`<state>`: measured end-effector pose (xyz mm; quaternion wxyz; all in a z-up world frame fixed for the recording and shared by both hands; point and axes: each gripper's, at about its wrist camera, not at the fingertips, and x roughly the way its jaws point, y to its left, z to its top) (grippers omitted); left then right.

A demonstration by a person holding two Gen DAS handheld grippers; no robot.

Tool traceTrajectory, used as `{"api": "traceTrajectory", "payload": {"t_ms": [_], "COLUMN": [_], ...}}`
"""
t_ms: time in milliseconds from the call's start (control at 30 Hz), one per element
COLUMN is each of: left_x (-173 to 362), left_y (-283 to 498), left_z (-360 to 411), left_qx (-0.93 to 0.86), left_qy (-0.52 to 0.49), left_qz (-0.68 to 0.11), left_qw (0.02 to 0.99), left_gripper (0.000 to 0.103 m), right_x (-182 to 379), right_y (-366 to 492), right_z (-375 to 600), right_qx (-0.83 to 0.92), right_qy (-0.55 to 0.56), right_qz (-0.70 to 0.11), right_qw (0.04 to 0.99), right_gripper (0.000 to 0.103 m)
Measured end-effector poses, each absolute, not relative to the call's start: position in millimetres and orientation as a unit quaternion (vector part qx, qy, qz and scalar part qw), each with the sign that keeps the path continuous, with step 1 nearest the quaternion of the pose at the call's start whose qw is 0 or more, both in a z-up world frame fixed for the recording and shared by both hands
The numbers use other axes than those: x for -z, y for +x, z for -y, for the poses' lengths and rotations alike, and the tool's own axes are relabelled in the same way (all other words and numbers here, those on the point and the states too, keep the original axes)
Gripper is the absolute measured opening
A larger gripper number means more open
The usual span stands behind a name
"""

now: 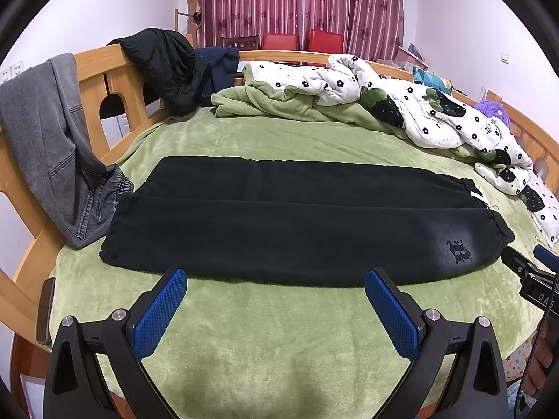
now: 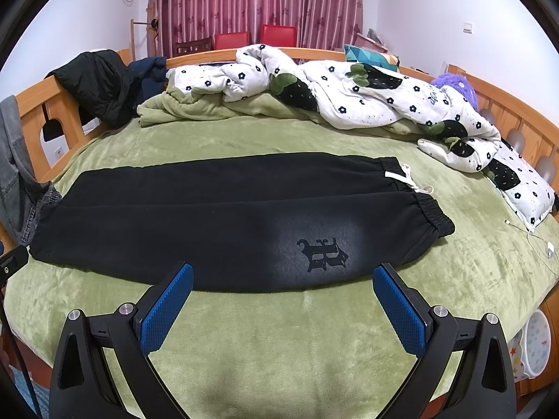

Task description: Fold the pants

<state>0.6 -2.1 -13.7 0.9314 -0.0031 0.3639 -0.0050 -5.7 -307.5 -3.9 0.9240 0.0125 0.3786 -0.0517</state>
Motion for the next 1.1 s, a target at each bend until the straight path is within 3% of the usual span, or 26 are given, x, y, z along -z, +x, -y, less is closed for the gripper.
{"api": "traceTrajectory", "payload": {"t_ms": [833,1100], "left_x": [17,57], "left_y": [6,33], "left_z": [3,-17], "left_qx": [0.004,-0.002], "left_qy": [0.003,-0.025], "left_qz": [-0.360,-0.364], "left_qw": [0.933,0.931], "left_gripper": [0.103,0.103], "right_x": [12,45], "right_y": [-6,14], "right_z": [311,335], "right_qx": [0.052,0.062], "right_qy": [0.008,0.024], "right_qz": [-0.369,-0.366], "right_qw": [0.928,0.928], "right_gripper": [0.101,0.097]}}
